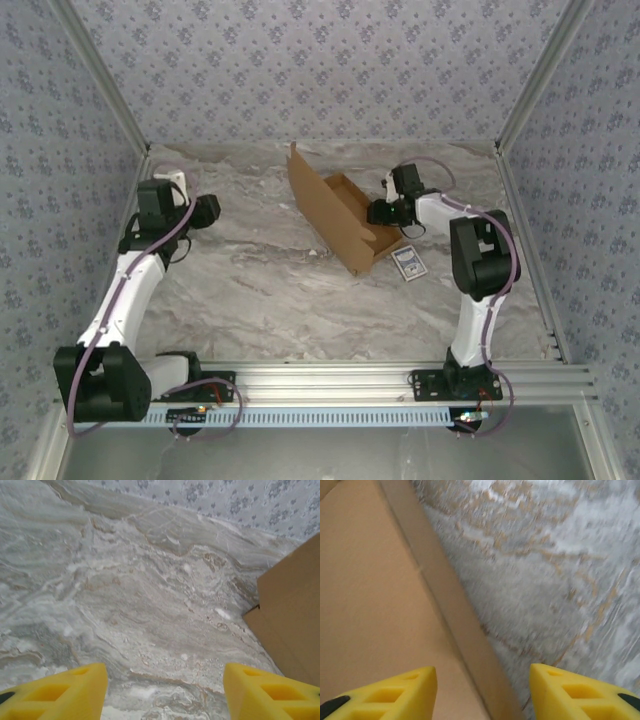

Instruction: Fold the paper box

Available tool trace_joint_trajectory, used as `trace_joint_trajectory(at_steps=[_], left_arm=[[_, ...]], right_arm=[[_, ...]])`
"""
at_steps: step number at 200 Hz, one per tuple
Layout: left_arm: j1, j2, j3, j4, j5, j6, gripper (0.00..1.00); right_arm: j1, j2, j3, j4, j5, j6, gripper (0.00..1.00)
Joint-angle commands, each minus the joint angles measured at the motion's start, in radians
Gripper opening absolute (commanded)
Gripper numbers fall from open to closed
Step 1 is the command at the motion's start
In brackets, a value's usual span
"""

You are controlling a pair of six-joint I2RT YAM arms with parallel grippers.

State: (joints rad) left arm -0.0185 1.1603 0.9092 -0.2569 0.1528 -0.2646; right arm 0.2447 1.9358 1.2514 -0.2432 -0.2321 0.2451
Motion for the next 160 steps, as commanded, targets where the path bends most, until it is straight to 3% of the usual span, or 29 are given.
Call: trace_joint_trajectory(at_steps=[1,57,107,130,160], left_arm=[[0.003,-0.009,-0.033,0.09,0.056,-0.041,0.63],[-0.008,-0.014,-0.102,0.14,0.058,-0.048,0.63],[-0.009,-0.039,-0.135,0.152,-0.032,-0.05,0.63],[-0.007,-0.07,-0.154,0.154,-0.076,-0.045,0.64],[-0.006,-0.102,-0.167,0.162,-0.115,-0.053,0.64]], right_arm=[[0.021,-0.074,-0.097,0.098,-0.127,0.101,0.6],[0.159,-0.104,-0.184,0.231,-0.195,0.226,0.68],[0.302,-0.065,-0.173,0.272,-0.204,0.271,0.69],[0.306,-0.13,-0.202,0.215,-0.147,0.225,0.71],[0.285,-0.279,-0.251,0.064,0.033,0.119,0.75]])
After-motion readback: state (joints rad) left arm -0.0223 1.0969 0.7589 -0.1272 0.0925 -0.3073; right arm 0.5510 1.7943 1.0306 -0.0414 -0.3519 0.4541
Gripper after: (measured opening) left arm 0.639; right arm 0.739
